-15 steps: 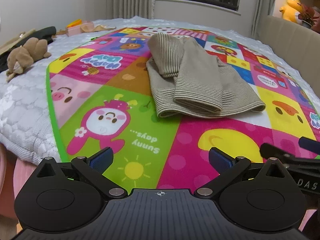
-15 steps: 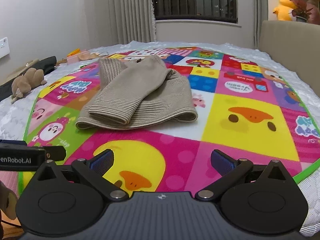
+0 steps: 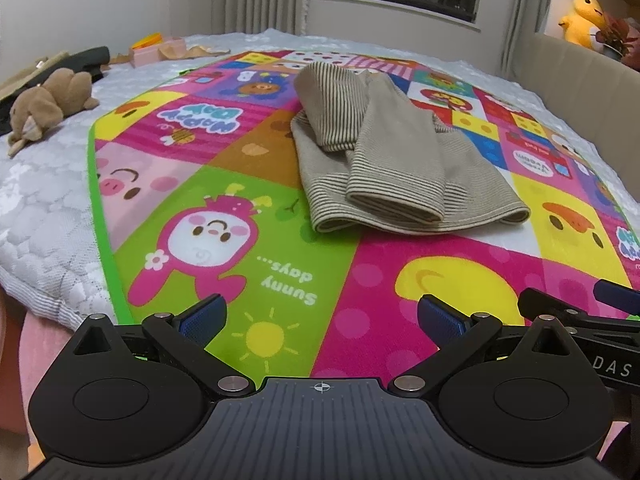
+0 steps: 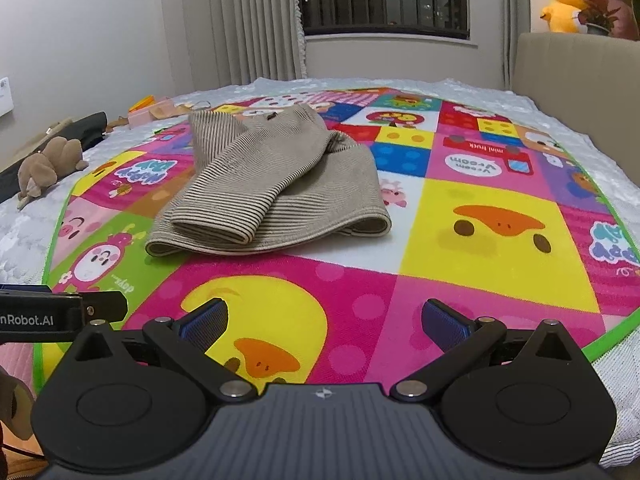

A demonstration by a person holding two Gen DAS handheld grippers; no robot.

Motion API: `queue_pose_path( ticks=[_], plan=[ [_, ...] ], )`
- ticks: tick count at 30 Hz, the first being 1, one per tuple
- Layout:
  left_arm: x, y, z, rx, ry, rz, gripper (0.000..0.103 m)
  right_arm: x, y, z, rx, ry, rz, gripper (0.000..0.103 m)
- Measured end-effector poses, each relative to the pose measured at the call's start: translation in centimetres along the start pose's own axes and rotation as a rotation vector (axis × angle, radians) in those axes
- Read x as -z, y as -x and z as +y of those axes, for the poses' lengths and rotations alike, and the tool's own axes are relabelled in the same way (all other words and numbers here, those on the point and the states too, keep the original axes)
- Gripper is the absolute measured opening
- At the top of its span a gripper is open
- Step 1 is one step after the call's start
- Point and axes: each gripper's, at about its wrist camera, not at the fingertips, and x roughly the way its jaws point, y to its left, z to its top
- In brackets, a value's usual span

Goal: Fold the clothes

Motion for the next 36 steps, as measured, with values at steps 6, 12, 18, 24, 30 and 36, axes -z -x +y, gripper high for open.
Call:
queue_pose_path(
  ticks=[6, 12, 18, 24, 30, 36],
  plan=[
    [0.02, -0.57, 0.01, -0.002, 0.001, 0.017, 0.103, 0.07, -0.29, -0.28, 0.003, -0.014, 0.010, 0.103],
    [0.08, -0.79, -0.08, -0.001, -0.002, 0.022, 0.103, 0.17, -0.69, -0.70, 0.012, -0.032, 0.019, 0.103],
    [0.05, -0.87, -0.01, 0.006, -0.002, 0.023, 0.103, 0.22, -0.67, -0.57, 0.015, -0.028, 0.023, 0.103],
    [-0.13, -0.89, 0.18, 0.005, 0.003, 0.020, 0.103, 0.17, -0.75, -0.30, 0.014, -0.021, 0.029, 0.103],
    [-0.16, -0.81, 0.05, 0.010, -0.002, 0.017, 0.103, 0.18, -0.59, -0.12, 0.012, -0.017, 0.026, 0.103],
    [-0.06, -0.79, -0.02, 0.014, -0.008, 0.021, 0.103, 0.19, -0.53, -0.49, 0.019, -0.029, 0.027, 0.103]
  ],
)
